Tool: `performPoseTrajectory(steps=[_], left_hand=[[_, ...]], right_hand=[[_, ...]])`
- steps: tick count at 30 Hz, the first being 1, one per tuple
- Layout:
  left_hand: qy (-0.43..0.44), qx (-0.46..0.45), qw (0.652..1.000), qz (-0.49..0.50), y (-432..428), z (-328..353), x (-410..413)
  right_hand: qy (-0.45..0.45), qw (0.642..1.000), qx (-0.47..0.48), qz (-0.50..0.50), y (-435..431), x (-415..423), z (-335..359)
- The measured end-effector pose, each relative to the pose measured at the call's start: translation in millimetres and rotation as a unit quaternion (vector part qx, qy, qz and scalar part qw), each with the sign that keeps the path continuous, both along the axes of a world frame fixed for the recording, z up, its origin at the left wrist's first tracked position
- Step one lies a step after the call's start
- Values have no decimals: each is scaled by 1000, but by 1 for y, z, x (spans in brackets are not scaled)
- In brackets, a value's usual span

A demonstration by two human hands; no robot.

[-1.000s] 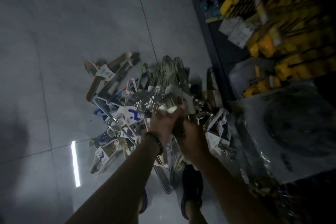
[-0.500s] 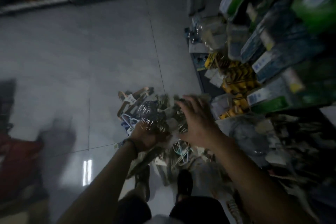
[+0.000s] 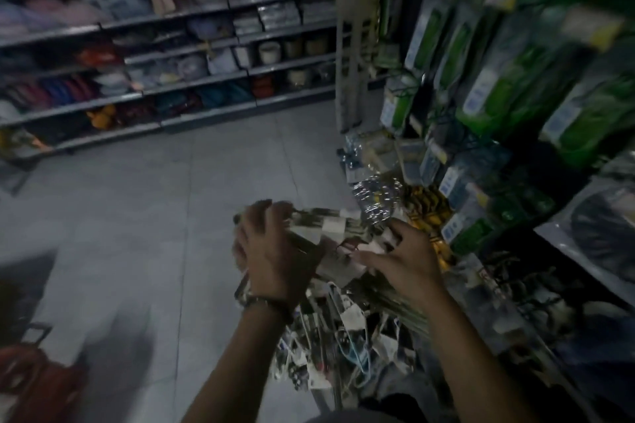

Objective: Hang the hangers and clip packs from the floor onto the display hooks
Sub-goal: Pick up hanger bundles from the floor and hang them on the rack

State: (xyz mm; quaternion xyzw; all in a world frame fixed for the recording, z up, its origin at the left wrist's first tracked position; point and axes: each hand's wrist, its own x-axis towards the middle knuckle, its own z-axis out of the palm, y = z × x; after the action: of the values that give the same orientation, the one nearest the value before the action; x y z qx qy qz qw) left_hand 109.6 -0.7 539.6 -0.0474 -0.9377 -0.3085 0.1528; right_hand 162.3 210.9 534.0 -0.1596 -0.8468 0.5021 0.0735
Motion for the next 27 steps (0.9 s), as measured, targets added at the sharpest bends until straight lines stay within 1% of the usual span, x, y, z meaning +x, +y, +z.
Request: performPoseTrajectory(steps=[1,2,3,4,5,6,7,8,9,11,12,13,14,15,16,17,18,19,20,21,22,23,24,25,27], left_hand=[[25,49,998,33,1,2,17],[30,103,993,55,1,2,31],[14,155,986,65,-2,1,42],[-50,217,973,57,-6,0,48],[-144,298,943,26,-9,1,50],[-233,386,892,-28,-11,5,48],[-300,459,831,-96,-13,10,46],[-330,507,781,-156,-14,17,44],[-334,539,749,-194,-12,25,42],[-339,585,704,-217,-3,46,45],[-340,589,699,-222,3,56,50],[-336,584,701,-235,10,63,55],[-333,573,706,-249,16,70,61],[-333,559,712,-266,24,77,69],[-335,539,719,-282,33,84,76],[-338,520,724,-304,41,90,86],[-338,498,728,-329,48,96,97],[-344,478,728,-350,55,101,110],[-360,463,721,-369,62,110,126],[-374,455,711,-385,69,115,140],[-384,450,700,-401,75,124,157],[-386,443,689,-424,81,133,175],[-383,434,682,-447,88,141,192],[-380,419,679,-469,96,147,211],[-373,391,666,-513,107,164,252]], right_hand=[[14,998,-51,-22,-7,10,8],[29,994,-96,-41,-14,19,14],[40,987,-140,-64,-24,29,23],[52,979,-175,-87,-35,38,32],[61,971,-203,-108,-46,47,42],[72,963,-228,-121,-56,56,50],[80,955,-251,-134,-66,66,59],[90,946,-274,-145,-75,76,67],[97,938,-294,-156,-83,86,76],[117,928,-305,-179,-97,106,92],[119,931,-291,-187,-101,116,96],[110,937,-268,-196,-102,127,101],[88,947,-225,-213,-101,139,105],[56,957,-159,-235,-99,152,110],[13,964,-65,-259,-94,166,114],[-29,956,34,-289,-89,183,121],[-56,935,132,-324,-86,202,130],[-70,902,226,-362,-81,222,139],[-68,862,309,-396,-80,242,153],[-47,826,369,-424,-80,260,169],[-9,795,411,-446,-78,277,185],[41,775,435,-455,-74,292,198],[72,773,436,-456,-70,306,213],[84,781,427,-449,-65,320,227],[71,799,414,-431,-52,349,246]])
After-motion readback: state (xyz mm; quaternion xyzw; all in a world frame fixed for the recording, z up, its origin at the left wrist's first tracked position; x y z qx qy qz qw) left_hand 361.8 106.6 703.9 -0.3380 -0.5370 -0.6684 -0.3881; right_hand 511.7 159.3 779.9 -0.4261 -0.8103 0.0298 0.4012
